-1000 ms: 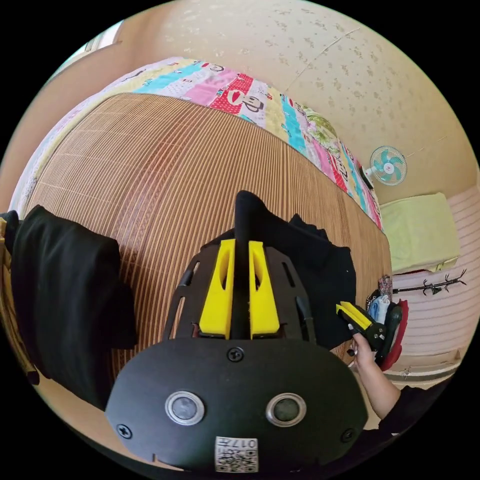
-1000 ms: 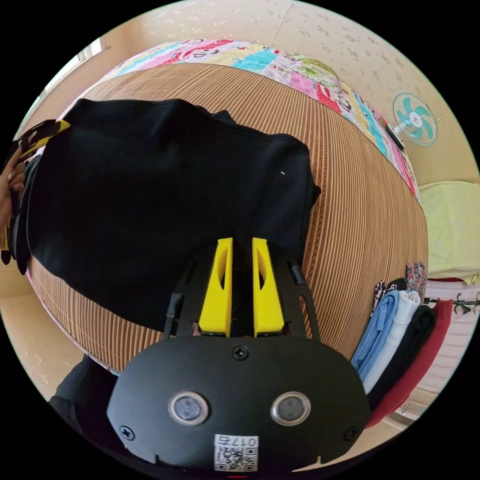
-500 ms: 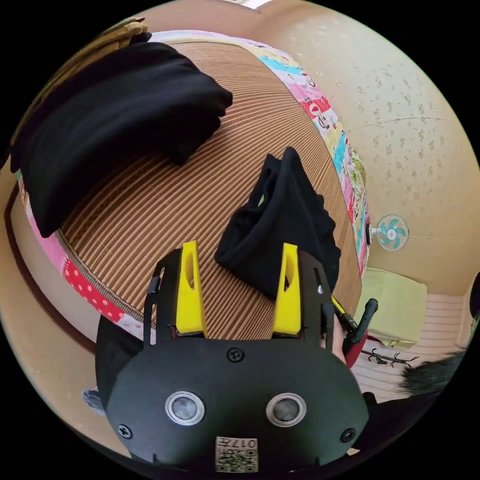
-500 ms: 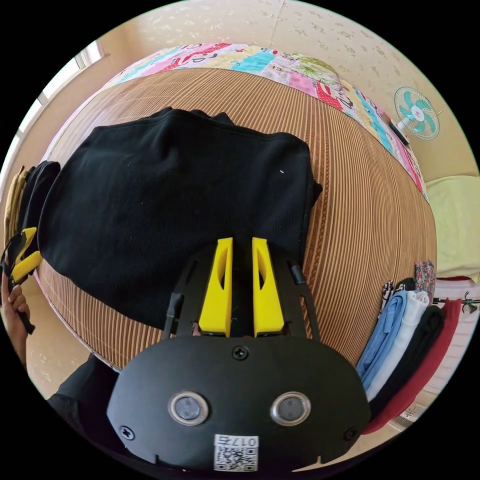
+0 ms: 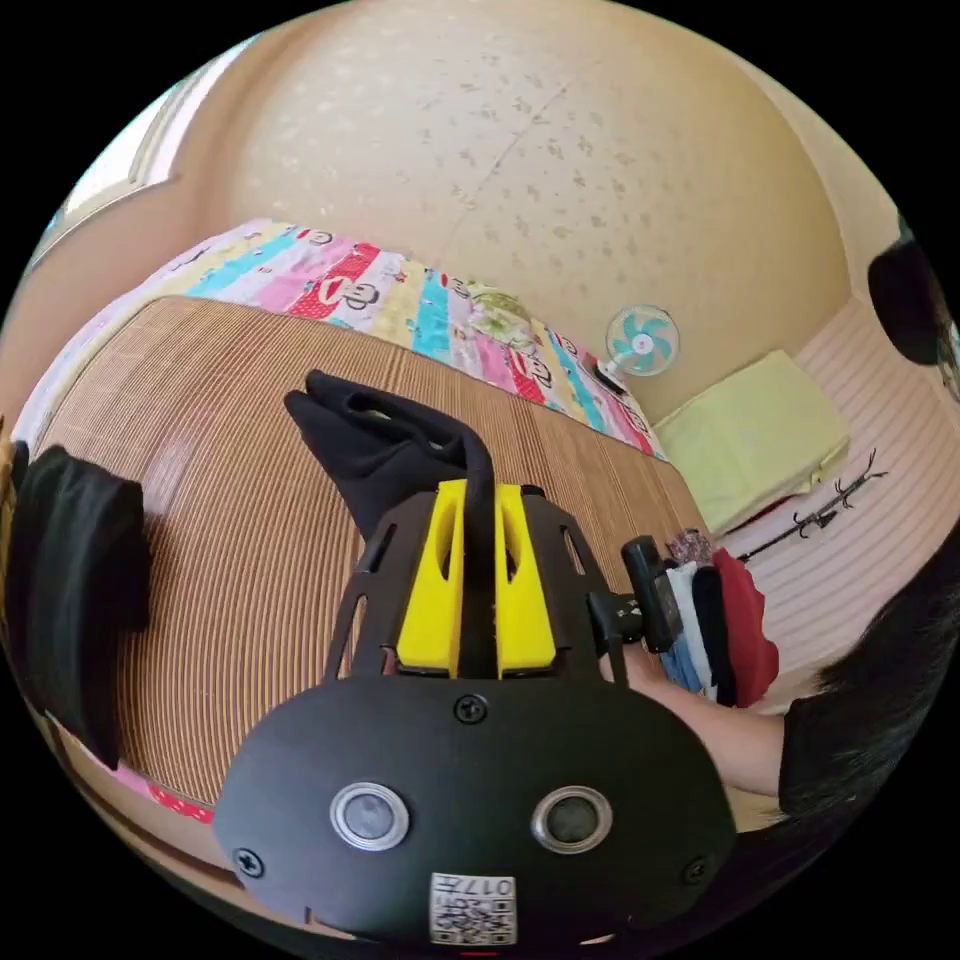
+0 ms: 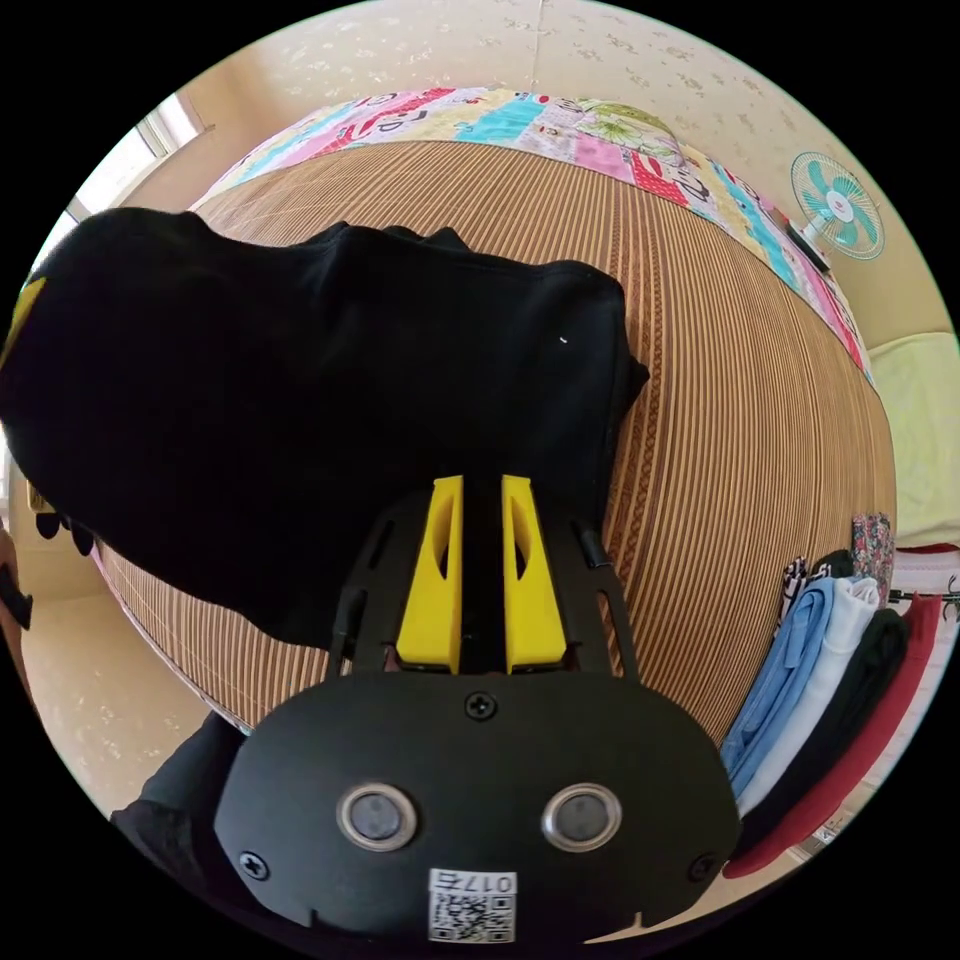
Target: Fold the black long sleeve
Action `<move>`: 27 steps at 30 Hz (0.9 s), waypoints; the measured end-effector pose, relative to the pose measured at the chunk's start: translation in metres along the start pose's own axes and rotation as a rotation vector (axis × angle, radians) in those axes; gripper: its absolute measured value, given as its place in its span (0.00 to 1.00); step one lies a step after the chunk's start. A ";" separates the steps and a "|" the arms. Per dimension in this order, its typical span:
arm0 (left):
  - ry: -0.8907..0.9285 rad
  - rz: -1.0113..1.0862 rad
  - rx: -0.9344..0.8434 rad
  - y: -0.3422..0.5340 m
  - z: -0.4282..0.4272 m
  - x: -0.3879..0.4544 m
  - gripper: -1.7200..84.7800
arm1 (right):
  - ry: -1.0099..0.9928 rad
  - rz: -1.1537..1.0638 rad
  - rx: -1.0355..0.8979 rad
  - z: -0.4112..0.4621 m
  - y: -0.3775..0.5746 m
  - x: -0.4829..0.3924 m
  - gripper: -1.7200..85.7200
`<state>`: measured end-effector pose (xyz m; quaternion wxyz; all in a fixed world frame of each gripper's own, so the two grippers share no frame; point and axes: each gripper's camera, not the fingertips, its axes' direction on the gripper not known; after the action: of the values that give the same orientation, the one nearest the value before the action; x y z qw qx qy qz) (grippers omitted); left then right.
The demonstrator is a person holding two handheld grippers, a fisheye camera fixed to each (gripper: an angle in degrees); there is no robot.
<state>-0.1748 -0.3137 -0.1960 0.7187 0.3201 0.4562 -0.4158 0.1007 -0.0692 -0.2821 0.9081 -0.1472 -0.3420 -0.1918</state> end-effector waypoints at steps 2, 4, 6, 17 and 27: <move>0.118 0.169 -0.083 0.008 0.039 0.059 0.08 | -0.067 0.038 0.027 -0.027 0.002 0.018 0.09; 0.220 0.209 -0.184 0.024 0.071 0.088 0.09 | -0.136 0.154 0.109 -0.070 0.023 0.057 0.09; 0.294 0.269 -0.295 0.041 0.096 0.109 0.10 | -0.160 0.236 0.135 -0.097 0.046 0.088 0.10; 0.072 -0.336 -0.486 0.099 0.120 -0.051 0.24 | -0.758 0.545 0.066 -0.184 0.173 0.193 0.20; 0.466 -0.313 -0.587 0.128 0.111 0.040 0.10 | -1.578 1.004 0.251 -0.158 0.122 0.182 0.30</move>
<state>-0.0085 -0.3615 -0.1806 0.5849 0.1136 0.7494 -0.2887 0.3703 -0.0698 -0.2900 0.3998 -0.2659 -0.7729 0.4148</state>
